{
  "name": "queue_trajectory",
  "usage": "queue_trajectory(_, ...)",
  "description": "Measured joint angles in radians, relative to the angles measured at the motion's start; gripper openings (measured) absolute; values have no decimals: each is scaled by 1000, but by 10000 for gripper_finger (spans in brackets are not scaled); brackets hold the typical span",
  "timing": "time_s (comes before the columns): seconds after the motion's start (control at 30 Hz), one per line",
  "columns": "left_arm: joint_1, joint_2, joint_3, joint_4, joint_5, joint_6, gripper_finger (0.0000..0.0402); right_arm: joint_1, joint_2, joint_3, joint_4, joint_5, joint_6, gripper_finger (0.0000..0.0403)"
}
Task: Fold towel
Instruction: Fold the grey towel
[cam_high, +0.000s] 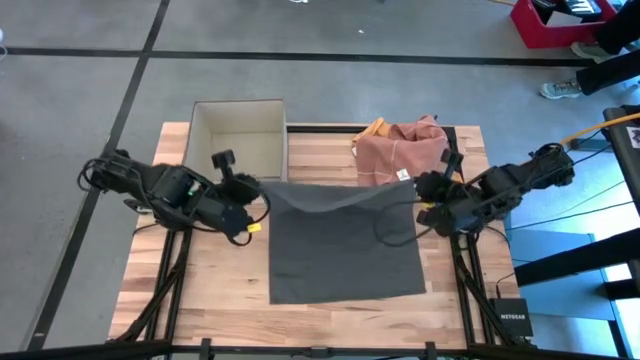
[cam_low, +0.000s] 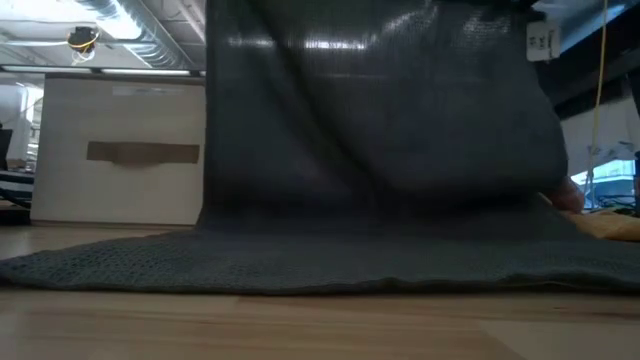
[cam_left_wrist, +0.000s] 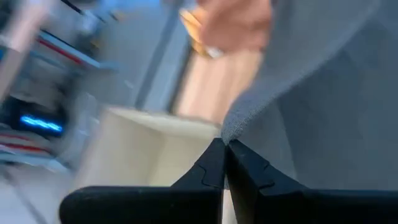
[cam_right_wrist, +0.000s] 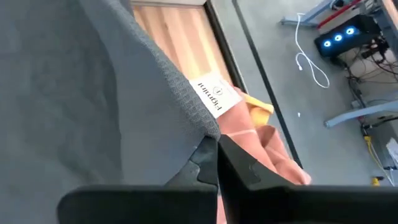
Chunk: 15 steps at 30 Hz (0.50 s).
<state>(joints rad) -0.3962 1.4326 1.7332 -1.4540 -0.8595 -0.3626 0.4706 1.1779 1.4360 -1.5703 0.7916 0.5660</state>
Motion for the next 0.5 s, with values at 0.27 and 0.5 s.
queue_trajectory(0.27, 4, -1, 51, -2, -66, 50, 5, -25, 0, -11, 1, 7, -21, 2)
queue_trajectory(0.5, -71, 4, -62, 0, 25, -137, 5, -21, -1, -158, 17, -177, 11, 2)
